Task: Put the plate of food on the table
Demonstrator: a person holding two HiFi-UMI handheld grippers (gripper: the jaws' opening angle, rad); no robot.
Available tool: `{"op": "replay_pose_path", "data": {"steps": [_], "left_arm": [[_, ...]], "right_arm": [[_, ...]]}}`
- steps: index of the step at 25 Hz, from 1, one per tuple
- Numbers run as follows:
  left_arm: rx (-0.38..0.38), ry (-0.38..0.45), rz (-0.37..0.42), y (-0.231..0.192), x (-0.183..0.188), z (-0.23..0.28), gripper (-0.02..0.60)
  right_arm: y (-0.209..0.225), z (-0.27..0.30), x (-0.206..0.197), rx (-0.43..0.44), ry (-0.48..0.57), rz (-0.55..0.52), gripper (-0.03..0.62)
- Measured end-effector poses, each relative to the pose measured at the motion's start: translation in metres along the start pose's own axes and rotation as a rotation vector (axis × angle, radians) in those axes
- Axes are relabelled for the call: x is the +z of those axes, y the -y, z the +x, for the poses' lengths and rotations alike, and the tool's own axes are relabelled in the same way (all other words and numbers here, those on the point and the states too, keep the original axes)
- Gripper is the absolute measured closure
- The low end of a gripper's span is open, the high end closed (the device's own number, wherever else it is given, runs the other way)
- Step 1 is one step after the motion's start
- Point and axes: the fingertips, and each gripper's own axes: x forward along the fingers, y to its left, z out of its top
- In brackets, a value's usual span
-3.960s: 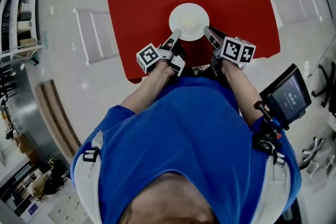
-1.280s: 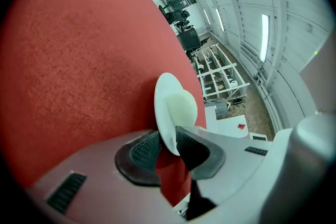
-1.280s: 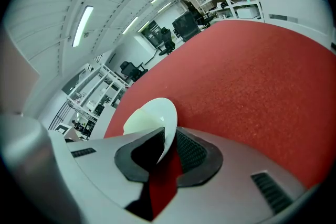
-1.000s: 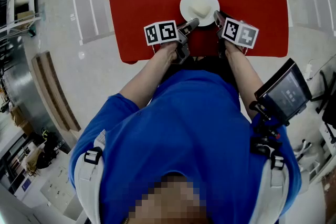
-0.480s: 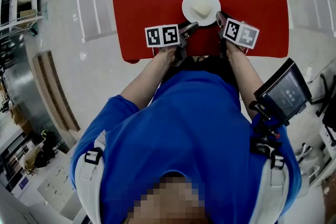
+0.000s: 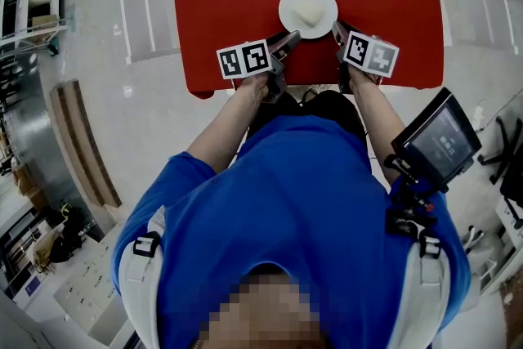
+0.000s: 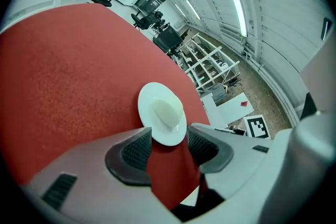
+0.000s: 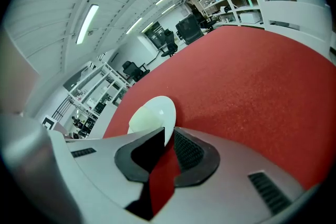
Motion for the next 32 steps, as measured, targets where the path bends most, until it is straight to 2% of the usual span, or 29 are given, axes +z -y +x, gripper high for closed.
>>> {"op": "replay_pose_path", "data": {"steps": [4,7,13,17,19,23,32], "left_arm": [[-0.028,0.045,0.022,0.008,0.008,-0.013,0.367],[-0.045,0.06,0.074,0.016,0.014,-0.021,0.368],[-0.066,0.127,0.163,0.034,-0.007,-0.082,0.497],[-0.076,0.166,0.182,0.036,0.001,-0.084,0.564],[-0.094,0.184,0.185,0.04,0.007,-0.083,0.574],[-0.107,0.201,0.193,0.041,0.012,-0.084,0.574],[-0.132,0.239,0.226,0.051,0.026,-0.094,0.574]], "right_arm": [[-0.01,-0.01,0.006,0.006,0.032,-0.02,0.545],[-0.02,-0.021,0.013,0.016,0.068,-0.038,0.545],[-0.065,-0.079,-0.02,0.042,0.145,-0.06,0.545],[-0.071,-0.087,-0.015,0.061,0.171,-0.087,0.546],[-0.073,-0.09,-0.013,0.07,0.183,-0.091,0.546],[-0.078,-0.094,-0.012,0.088,0.205,-0.101,0.588],[-0.096,-0.106,-0.001,0.13,0.254,-0.147,0.591]]}}
